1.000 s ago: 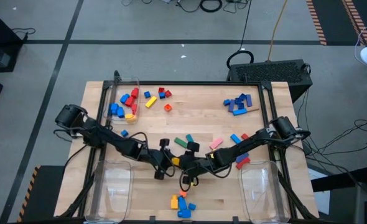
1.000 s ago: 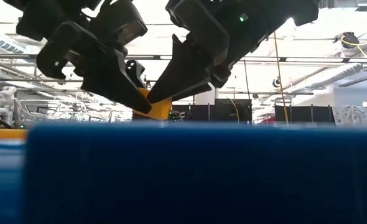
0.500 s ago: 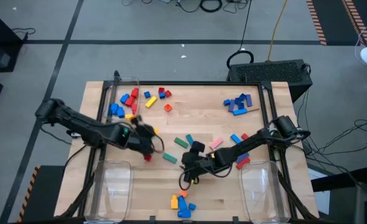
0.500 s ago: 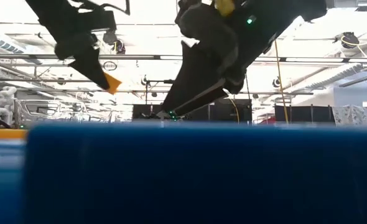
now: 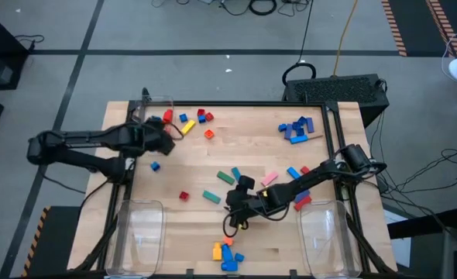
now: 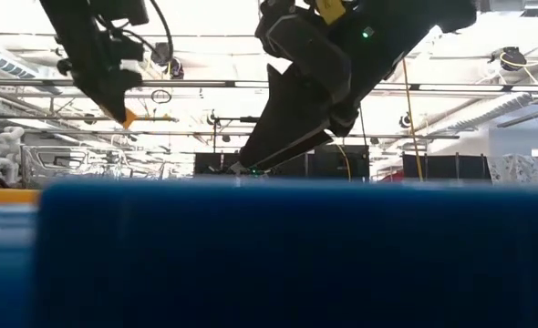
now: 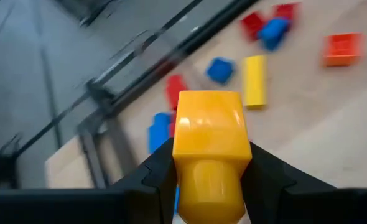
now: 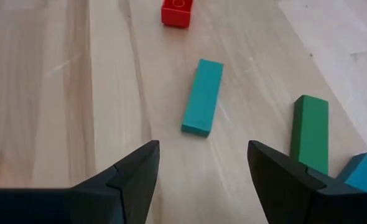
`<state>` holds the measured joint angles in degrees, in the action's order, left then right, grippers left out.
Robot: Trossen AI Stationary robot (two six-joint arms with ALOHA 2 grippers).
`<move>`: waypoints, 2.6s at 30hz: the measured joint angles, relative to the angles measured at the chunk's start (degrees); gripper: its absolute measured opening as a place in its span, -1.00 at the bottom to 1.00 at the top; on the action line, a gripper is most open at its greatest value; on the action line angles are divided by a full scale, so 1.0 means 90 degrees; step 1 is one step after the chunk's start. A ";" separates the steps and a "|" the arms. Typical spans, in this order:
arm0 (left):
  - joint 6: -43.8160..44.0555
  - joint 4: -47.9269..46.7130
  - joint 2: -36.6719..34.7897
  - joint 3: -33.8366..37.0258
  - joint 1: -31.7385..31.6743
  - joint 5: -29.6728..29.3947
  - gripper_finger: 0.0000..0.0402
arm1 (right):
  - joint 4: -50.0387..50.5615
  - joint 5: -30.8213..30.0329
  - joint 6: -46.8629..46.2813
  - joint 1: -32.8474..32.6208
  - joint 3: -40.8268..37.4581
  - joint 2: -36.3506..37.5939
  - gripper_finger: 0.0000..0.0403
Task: Sort blocks by size
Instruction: Put the yellow one stud game piece into the top left transparent bin, then put the blue one stud game piece into the top left transparent bin
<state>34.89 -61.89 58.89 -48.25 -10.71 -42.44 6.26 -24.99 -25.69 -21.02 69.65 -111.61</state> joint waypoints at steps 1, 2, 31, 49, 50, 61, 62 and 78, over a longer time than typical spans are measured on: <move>-0.0116 -0.0025 0.0000 0.0001 -0.0216 0.0012 -0.33 | 0.0000 0.0002 0.0002 0.0000 0.0000 0.0000 0.14; -0.0258 0.0015 -0.0002 0.0016 -0.0420 0.0034 -0.33 | 0.0000 0.0002 0.0018 -0.0005 0.0000 0.0000 0.14; -0.2755 0.1514 -0.0129 0.0767 -0.3316 0.1958 0.03 | 0.0209 0.1319 0.0403 -0.0010 0.0000 0.0000 0.13; -0.1241 0.2529 -0.1859 0.0755 0.0147 0.3556 -0.14 | -0.1287 0.2757 0.1447 -0.0350 0.0000 0.0002 0.13; -0.1135 0.2598 -0.1852 0.0755 0.0452 0.3503 -0.17 | -0.1352 0.2810 0.1583 -0.0398 0.0001 0.0002 0.13; -0.0593 0.4188 -0.0875 0.0755 0.3443 0.2346 -0.39 | -0.1579 0.2575 0.1442 -0.1108 0.0002 -0.0005 0.13; -0.0594 0.4391 -0.0737 0.0755 0.3617 0.2274 -0.40 | -0.1667 0.2492 0.1438 -0.1176 0.0002 -0.0005 0.13; -0.0599 0.6146 0.1544 0.0755 0.5137 0.2555 -0.40 | -0.1727 0.2504 0.0854 -0.1339 0.0005 -0.0386 -0.14</move>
<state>29.50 -6.58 72.79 -41.45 35.53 -19.44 -9.28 -2.46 -18.01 -33.07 69.69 -115.09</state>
